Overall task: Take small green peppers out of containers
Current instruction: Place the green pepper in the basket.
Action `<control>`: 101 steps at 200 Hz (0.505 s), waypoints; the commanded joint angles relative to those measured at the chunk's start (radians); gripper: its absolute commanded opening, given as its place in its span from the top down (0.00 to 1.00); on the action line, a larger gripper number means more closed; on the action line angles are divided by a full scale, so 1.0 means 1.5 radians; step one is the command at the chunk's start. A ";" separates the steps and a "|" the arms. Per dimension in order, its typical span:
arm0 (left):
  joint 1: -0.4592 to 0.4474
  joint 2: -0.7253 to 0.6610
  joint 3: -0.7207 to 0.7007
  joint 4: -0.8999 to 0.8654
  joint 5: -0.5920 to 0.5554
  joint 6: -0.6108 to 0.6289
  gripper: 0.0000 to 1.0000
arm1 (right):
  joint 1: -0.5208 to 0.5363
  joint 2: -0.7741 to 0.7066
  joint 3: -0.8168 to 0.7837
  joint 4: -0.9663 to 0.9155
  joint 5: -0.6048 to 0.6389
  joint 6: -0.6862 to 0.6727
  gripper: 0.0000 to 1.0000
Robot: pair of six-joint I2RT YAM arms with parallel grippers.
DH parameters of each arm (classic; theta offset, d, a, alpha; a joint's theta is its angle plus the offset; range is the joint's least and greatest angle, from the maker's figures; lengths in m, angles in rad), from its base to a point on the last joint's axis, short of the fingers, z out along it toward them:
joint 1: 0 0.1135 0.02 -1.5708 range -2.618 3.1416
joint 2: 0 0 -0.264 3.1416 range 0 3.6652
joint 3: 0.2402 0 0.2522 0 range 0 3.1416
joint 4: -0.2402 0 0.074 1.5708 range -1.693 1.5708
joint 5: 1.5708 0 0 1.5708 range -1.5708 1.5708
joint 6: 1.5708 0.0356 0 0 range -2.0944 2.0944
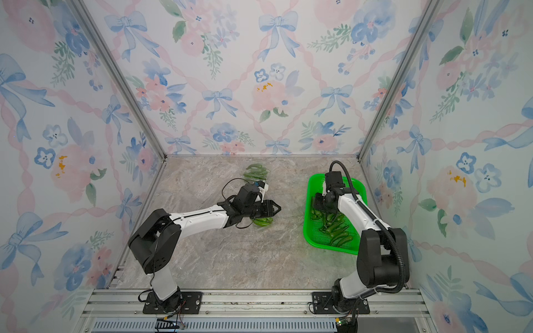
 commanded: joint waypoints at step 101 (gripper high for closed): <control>0.171 -0.264 -0.250 -0.013 -0.034 0.010 0.52 | 0.292 0.064 0.216 -0.084 -0.037 -0.051 0.59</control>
